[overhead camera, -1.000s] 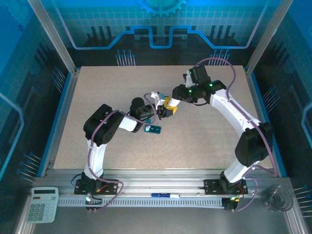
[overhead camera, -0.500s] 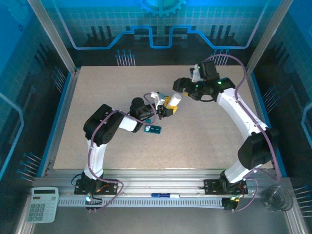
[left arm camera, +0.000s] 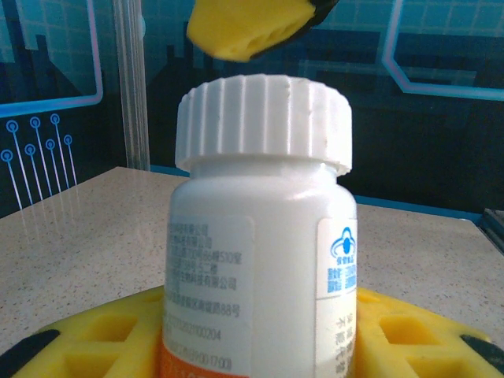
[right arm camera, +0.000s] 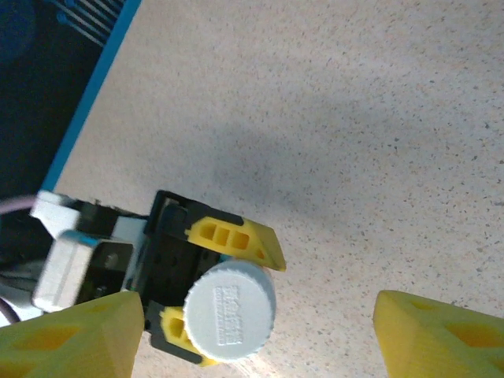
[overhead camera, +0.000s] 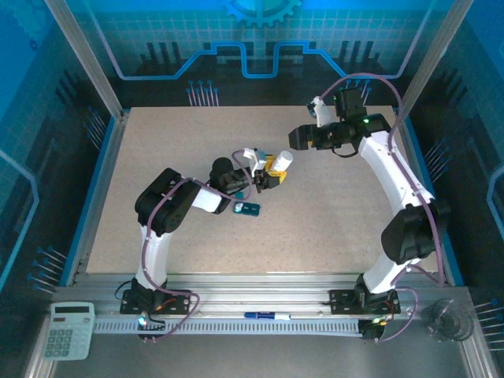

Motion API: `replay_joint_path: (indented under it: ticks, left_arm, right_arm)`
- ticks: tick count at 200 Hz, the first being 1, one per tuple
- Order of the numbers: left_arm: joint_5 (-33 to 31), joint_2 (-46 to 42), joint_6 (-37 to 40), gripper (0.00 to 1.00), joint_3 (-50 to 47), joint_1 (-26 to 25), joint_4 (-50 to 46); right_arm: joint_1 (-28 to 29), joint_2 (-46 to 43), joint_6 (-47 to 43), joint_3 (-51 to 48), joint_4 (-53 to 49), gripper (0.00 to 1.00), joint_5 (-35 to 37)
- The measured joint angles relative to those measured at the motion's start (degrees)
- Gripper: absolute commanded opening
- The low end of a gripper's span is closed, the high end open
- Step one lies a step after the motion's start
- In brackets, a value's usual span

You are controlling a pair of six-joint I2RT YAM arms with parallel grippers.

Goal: Sort the pills into containers

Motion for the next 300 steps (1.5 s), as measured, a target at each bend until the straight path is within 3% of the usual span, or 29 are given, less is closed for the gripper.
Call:
replay_joint_path:
  ticks: [97, 140, 266, 300]
  left_arm:
    - [0.0, 0.0, 0.0, 0.0, 0.1, 0.0, 0.0]
    - [0.0, 0.0, 0.0, 0.0, 0.1, 0.0, 0.0]
    - [0.0, 0.0, 0.0, 0.0, 0.2, 0.0, 0.0]
    - [0.0, 0.0, 0.0, 0.0, 0.4, 0.0, -0.3]
  right_arm:
    - [3.7, 4.7, -6.0, 2.5, -3.6, 0.74, -0.9]
    - [3.8, 4.9, -6.1, 2.5, -3.6, 0.65, -1.1]
    - [4.3, 5.6, -5.9, 1.5, -3.6, 0.51, -1.3]
    - [4.9, 5.6, -4.5, 0.7, -3.4, 0.4, -0.6]
